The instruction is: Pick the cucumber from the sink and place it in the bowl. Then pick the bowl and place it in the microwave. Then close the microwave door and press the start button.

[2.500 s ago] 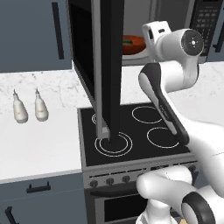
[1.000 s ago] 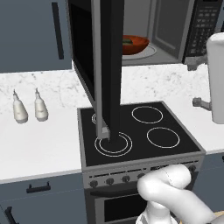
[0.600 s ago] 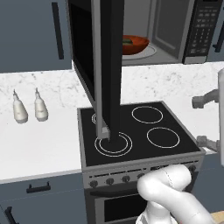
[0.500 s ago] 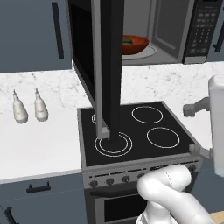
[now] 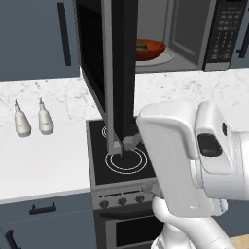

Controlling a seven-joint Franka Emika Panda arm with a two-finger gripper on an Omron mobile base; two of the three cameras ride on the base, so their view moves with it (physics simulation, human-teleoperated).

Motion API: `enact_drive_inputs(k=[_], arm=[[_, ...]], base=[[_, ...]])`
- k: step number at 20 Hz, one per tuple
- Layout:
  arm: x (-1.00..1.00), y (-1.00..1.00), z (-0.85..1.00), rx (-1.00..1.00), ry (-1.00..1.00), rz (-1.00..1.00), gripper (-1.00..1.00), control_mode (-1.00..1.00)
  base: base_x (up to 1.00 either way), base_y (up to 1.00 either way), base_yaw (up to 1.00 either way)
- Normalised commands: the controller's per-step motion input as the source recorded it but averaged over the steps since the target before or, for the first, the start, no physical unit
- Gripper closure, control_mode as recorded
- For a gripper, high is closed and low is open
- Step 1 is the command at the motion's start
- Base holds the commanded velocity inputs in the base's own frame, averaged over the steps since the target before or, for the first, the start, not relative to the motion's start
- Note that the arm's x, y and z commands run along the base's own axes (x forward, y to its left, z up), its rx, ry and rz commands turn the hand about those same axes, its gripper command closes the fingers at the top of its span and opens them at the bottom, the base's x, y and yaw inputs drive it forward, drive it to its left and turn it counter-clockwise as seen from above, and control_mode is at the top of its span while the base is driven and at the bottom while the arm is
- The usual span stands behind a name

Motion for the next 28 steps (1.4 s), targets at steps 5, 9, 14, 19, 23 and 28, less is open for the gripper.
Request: enact_drive_inputs(k=[5, 9, 14, 19, 23, 28], arm=[[0.54, 0.84, -0.02, -0.04, 0.0, -0.31, -1.0, -1.0], [0.96, 0.33, -0.01, -0.08, 0.0, -0.47, -1.0, -1.0], [0.88, -0.01, 0.0, -0.07, -0.02, -0.47, -1.0, -1.0], [0.21, -0.26, 0.0, -0.06, -0.12, -0.48, -1.0, -1.0], [-0.16, -0.65, 0.27, -0.01, -0.23, -0.44, -1.0, -1.0], [-0.07, -0.8, 0.34, 0.0, -0.19, -0.4, -1.0, -1.0]], base=[[0.0, 0.0, 0.0], [0.0, 0.0, 0.0], [0.0, 0.0, 0.0], [0.0, 0.0, 0.0], [0.0, 0.0, 0.0], [0.0, 0.0, 0.0]])
